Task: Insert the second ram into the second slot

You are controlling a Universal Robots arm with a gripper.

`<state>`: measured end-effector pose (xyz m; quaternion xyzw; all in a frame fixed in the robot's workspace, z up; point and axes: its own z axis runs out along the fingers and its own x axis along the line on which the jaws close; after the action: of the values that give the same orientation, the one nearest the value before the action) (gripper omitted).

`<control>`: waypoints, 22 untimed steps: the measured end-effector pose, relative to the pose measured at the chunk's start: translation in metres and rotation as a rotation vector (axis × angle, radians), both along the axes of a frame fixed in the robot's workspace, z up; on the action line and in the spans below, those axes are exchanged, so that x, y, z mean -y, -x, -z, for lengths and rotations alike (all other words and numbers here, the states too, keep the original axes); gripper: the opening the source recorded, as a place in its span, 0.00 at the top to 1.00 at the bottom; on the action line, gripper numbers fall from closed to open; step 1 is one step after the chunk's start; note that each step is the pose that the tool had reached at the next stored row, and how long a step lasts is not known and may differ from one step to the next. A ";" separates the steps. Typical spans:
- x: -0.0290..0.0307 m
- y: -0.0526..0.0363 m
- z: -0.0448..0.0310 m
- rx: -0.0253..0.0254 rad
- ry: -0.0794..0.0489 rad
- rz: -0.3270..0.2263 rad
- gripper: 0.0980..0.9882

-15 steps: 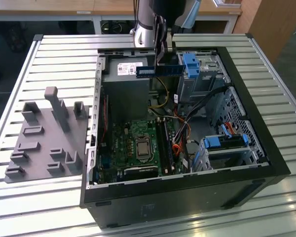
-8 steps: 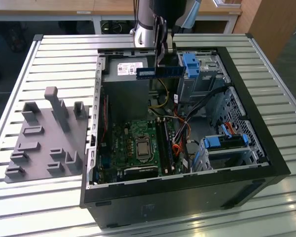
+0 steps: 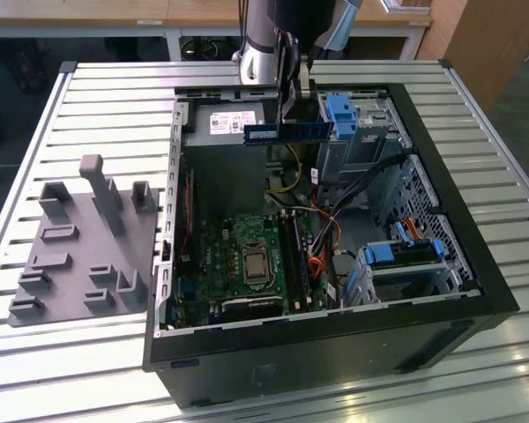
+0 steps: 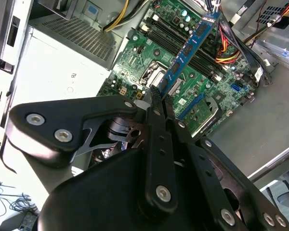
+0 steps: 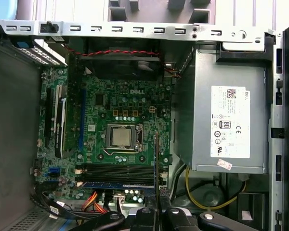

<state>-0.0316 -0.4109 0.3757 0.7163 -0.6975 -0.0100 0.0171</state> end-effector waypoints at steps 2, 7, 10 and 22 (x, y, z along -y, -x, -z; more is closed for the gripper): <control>0.0005 0.0000 -0.0001 0.0000 0.000 0.000 0.96; 0.0022 0.0000 0.0000 0.0001 0.000 0.000 0.96; 0.0033 0.0000 0.0000 0.0000 0.000 0.000 0.96; 0.0137 0.0000 0.0000 0.0000 0.001 0.000 0.96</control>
<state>-0.0316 -0.4245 0.3757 0.7163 -0.6975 -0.0098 0.0173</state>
